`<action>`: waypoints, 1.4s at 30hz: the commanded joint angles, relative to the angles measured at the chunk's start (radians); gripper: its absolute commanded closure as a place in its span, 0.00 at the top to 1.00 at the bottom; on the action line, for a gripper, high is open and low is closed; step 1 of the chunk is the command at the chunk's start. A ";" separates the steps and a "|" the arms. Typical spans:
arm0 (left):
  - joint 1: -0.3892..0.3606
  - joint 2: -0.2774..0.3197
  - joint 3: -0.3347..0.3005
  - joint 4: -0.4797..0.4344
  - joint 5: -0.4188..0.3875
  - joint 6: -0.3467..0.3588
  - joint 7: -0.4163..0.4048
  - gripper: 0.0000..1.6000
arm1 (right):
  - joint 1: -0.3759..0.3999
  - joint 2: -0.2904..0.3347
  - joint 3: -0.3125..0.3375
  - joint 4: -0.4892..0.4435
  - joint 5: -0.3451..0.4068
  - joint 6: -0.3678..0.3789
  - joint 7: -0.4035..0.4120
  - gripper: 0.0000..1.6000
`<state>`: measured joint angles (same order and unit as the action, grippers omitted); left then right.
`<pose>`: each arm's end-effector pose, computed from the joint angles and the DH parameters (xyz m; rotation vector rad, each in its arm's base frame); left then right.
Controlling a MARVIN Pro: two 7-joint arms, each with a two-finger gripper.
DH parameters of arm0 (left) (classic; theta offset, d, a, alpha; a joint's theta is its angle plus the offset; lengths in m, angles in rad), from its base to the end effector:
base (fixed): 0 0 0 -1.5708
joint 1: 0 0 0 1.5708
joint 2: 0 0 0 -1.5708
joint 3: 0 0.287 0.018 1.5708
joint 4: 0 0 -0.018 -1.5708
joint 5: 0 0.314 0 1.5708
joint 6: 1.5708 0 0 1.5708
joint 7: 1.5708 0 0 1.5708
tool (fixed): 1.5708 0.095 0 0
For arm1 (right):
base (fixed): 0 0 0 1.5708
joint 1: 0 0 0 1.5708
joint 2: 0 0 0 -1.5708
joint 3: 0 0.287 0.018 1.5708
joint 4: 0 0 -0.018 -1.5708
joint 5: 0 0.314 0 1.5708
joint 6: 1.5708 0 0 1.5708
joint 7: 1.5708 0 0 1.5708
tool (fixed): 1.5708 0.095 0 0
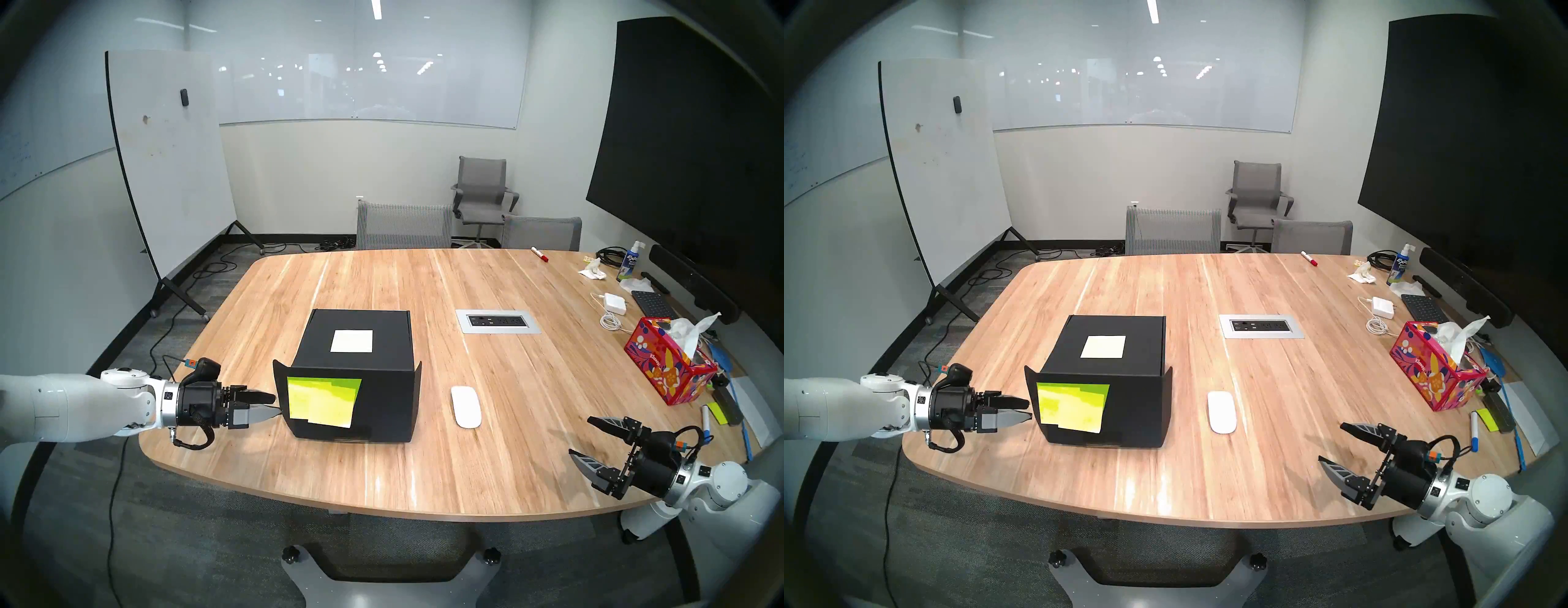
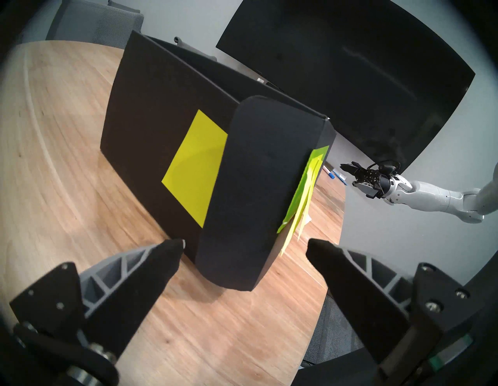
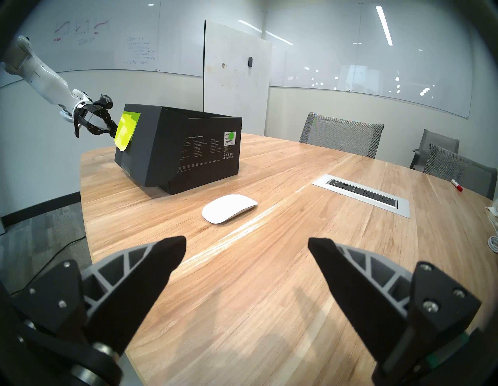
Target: Open the box and place the mouse inside
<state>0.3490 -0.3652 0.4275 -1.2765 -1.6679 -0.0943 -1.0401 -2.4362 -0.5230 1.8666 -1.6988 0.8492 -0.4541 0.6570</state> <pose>0.3711 0.1835 -0.2918 1.9110 -0.6047 0.9010 0.2385 -0.2161 -0.2927 -1.9965 -0.8765 -1.6833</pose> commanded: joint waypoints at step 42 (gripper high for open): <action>-0.007 -0.005 0.009 -0.022 0.013 0.024 0.010 1.00 | 0.000 0.000 0.004 -0.003 0.002 0.000 0.000 1.00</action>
<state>0.3495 -0.3676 0.4405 -1.2969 -1.6591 -0.0713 -1.0277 -2.4362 -0.5231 1.8666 -1.6988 0.8492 -0.4541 0.6570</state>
